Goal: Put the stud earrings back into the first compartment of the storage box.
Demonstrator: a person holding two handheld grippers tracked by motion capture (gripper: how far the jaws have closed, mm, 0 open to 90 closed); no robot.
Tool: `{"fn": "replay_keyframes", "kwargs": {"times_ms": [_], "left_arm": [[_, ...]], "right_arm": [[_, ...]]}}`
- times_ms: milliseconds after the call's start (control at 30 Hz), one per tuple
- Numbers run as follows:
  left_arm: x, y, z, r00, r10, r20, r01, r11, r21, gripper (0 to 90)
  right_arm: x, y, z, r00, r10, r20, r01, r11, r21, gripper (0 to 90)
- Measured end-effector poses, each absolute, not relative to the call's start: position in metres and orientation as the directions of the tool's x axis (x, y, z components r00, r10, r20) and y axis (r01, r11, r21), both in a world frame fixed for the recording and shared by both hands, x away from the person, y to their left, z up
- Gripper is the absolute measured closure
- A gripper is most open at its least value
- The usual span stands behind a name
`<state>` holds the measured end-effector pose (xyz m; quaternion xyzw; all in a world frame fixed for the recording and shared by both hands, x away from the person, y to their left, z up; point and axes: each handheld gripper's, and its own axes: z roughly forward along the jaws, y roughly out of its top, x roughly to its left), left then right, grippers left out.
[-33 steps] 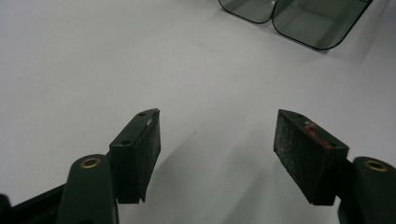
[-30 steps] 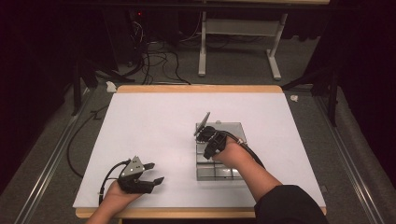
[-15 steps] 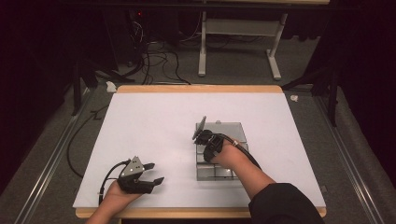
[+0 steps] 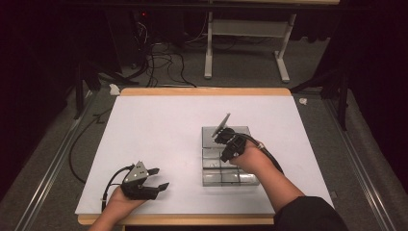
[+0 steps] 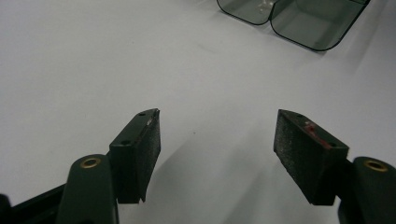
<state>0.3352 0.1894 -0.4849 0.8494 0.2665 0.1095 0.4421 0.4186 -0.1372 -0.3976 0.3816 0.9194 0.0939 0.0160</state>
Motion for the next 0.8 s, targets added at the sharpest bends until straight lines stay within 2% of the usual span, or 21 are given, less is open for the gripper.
{"fn": "replay_keyframes", "kwargs": {"times_ms": [433,800], "left_arm": [[0.335,0.189,-0.485,0.829,0.556,-0.049,0.362,-0.468,0.806,32.3],[0.336,0.189,-0.485,0.822,0.567,-0.047,0.368,-0.465,0.805,32.2]], "right_arm": [[0.397,-0.219,-0.394,-0.597,0.801,0.049,0.789,0.575,0.216,81.8],[0.377,-0.281,-0.410,-0.500,0.864,0.064,0.847,0.471,0.246,78.7]]}}
